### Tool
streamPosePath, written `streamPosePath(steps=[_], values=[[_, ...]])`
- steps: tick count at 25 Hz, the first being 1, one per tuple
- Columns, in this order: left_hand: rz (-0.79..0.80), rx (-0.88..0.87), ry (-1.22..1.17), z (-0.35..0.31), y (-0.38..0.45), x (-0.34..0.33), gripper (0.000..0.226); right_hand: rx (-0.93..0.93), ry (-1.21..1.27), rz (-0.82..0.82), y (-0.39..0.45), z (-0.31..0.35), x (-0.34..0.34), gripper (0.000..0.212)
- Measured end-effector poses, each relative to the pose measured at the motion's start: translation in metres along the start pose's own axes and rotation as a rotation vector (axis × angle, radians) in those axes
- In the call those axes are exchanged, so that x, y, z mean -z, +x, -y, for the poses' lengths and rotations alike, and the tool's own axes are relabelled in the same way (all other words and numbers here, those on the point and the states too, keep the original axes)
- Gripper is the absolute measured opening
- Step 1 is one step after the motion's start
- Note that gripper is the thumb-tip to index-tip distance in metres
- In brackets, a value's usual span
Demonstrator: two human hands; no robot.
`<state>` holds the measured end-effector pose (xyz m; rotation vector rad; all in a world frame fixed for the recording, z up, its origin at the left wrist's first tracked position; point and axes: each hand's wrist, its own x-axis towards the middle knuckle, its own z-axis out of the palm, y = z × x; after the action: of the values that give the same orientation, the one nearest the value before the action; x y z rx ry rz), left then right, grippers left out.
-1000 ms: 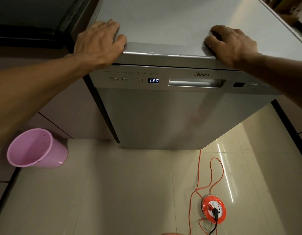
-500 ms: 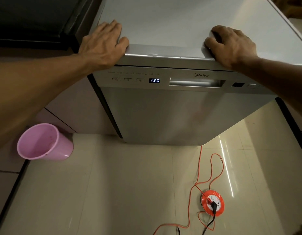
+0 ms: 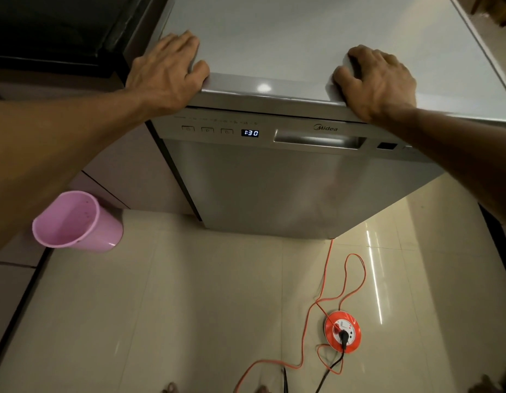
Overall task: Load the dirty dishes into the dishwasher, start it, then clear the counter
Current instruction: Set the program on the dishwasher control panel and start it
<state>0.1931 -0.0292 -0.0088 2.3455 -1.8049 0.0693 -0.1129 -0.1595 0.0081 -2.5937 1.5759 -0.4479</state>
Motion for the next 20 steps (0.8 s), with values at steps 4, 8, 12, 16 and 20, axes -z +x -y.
streamPosePath(steps=[4,8,12,16,20], values=[[-0.005,0.018,0.009,-0.0025,-0.0004,0.0019,0.065,0.006,0.001,-0.009,-0.0004,-0.0002,0.0009,0.055],[-0.021,0.025,0.018,-0.0047,-0.0003,0.0035,0.063,0.014,0.001,-0.036,0.0004,-0.0008,-0.0001,0.055],[-0.013,0.038,0.005,-0.0048,-0.0003,0.0027,0.062,0.028,0.013,-0.042,-0.0011,-0.0028,0.0000,0.054],[0.012,0.055,-0.003,-0.0017,-0.0001,0.0028,0.064,0.033,0.019,-0.052,0.0003,-0.0010,0.0002,0.052],[0.051,0.060,0.003,-0.0034,0.0004,0.0057,0.064,0.038,0.004,-0.047,0.0006,-0.0041,-0.0018,0.054]])
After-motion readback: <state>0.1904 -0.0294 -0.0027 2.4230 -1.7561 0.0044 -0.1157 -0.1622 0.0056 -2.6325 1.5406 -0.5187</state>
